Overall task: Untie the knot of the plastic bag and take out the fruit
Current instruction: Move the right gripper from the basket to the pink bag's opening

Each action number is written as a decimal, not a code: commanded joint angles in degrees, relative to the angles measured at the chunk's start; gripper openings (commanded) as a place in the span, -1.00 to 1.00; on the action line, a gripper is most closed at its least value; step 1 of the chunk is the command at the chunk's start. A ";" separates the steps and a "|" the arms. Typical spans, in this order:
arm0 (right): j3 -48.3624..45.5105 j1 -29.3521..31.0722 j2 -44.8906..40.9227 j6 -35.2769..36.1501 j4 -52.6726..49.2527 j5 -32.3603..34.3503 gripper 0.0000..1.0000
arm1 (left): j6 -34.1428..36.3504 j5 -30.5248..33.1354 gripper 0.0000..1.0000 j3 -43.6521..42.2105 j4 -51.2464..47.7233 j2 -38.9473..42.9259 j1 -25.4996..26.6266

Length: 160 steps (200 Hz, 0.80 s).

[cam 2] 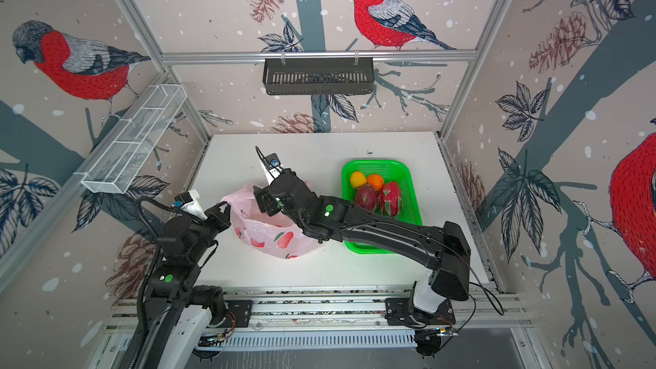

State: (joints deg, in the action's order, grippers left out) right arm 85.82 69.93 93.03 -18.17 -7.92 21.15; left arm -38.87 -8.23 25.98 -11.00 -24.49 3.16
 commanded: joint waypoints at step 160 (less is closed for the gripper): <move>-4.58 -5.66 8.95 -8.36 2.59 -8.55 0.30 | 10.16 -5.80 -1.00 11.32 0.05 -10.71 -0.22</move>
State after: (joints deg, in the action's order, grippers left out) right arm 81.97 64.93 101.38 -25.47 -7.18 13.54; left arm -31.09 -11.97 36.18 -11.25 -34.11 3.16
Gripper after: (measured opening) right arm 0.654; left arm 0.048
